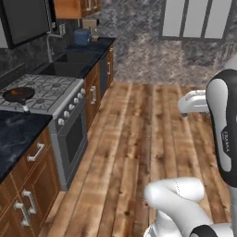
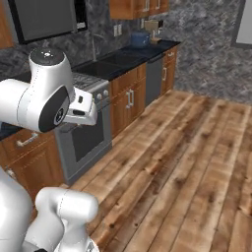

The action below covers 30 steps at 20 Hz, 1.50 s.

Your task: Take the chicken drumsticks from the pan and place one on each plate on the dining counter.

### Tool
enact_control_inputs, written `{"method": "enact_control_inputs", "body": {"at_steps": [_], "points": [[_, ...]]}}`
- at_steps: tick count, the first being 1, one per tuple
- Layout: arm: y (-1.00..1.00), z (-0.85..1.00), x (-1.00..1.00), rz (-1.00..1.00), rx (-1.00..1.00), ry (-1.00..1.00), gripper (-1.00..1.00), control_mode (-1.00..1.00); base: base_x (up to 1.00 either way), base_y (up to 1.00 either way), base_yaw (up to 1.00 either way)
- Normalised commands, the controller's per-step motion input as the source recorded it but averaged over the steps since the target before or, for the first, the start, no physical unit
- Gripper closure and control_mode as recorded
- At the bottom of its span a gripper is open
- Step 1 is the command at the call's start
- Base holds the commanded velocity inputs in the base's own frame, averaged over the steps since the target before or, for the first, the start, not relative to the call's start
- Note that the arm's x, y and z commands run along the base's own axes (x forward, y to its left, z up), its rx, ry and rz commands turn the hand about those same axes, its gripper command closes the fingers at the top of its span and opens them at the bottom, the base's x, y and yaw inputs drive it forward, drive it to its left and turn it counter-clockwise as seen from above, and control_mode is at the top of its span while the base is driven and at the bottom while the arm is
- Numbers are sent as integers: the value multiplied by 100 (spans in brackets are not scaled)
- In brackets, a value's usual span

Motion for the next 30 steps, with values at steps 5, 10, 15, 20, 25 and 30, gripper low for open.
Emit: {"method": "enact_control_inputs", "body": {"at_steps": [5,10,15,20,25,30], "points": [[0,0,0,0,0,0,-100,100,100,23,19],[0,0,0,0,0,0,-100,100,100,9,25],[0,0,0,0,0,0,-100,100,82,0,34],[0,0,0,0,0,0,-100,100,55,0,43],[0,0,0,0,0,0,-100,100,48,0,44],[0,0,0,0,0,0,-100,100,63,-1,42]]}}
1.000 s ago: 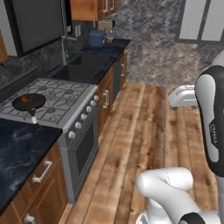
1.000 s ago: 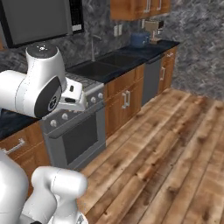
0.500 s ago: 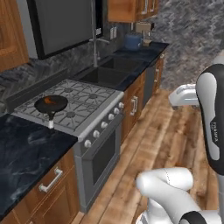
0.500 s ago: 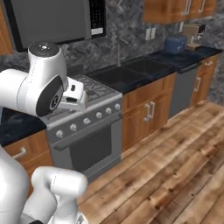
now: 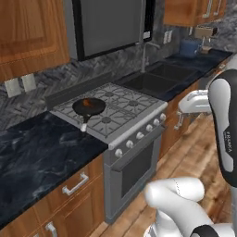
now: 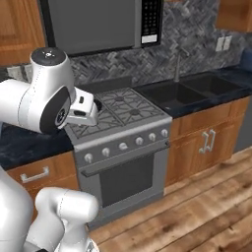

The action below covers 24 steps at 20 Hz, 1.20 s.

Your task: Take the chicken drumsticks from the pan and place one on each plate on the dining counter.

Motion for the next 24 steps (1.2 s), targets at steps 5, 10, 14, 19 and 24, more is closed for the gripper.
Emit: {"method": "enact_control_inputs", "body": {"at_steps": [5,10,14,19,24], "points": [[0,0,0,0,0,0,-100,100,73,-13,40],[0,0,0,0,0,0,-100,100,60,-23,37],[0,0,0,0,0,0,-100,100,43,-18,33],[0,0,0,0,0,0,-100,100,44,-15,33],[0,0,0,0,0,0,-100,100,50,-28,33]]}}
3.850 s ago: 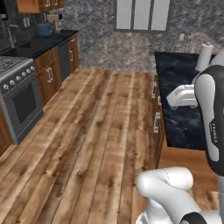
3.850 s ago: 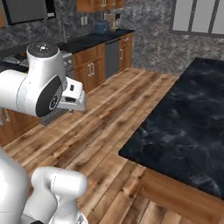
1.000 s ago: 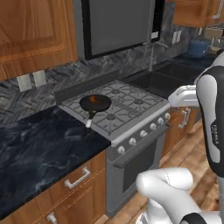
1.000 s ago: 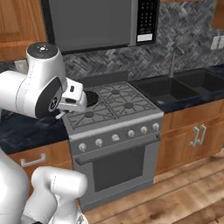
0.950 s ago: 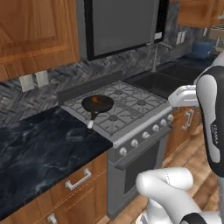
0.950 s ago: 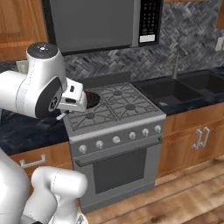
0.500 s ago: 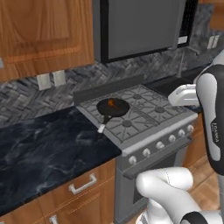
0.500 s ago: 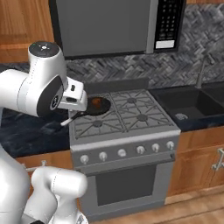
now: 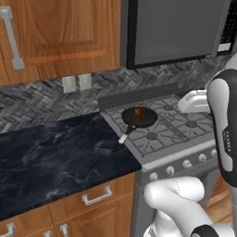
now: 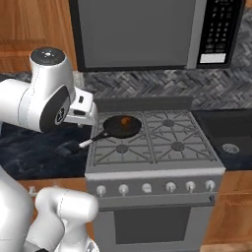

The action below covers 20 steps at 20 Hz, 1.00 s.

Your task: Take the chicken drumsticks from the pan and place one on each plate on the dining counter.

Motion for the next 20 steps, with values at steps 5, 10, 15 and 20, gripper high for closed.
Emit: {"method": "enact_control_inputs", "body": {"at_steps": [5,10,15,20], "points": [[0,0,0,0,0,0,-100,100,45,-38,34],[0,0,0,0,0,0,-100,100,42,-34,34],[0,0,0,0,0,0,-100,100,50,-29,35],[0,0,0,0,0,0,-100,100,46,-25,35]]}}
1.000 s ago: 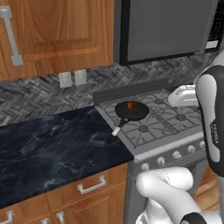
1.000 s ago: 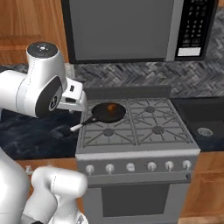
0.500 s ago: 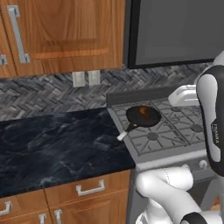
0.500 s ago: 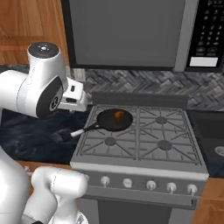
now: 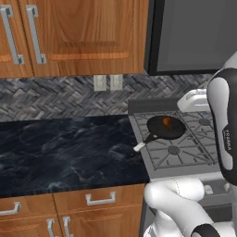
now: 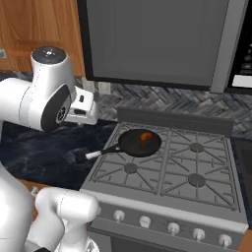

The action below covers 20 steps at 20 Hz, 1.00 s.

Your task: Take the chicken drumsticks from the pan and place one on each plate on the dining counter.

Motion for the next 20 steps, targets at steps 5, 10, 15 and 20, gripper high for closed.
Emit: {"method": "enact_control_inputs", "body": {"at_steps": [5,10,15,20], "points": [[-6,-62,10,17,-8,-10,-100,-100,0,0,0],[-10,-75,22,0,-8,-7,-100,-100,0,0,0],[-25,-65,25,-9,-1,-4,-100,-100,0,0,0],[-52,-73,10,-15,0,-7,-100,-100,0,0,0]]}}
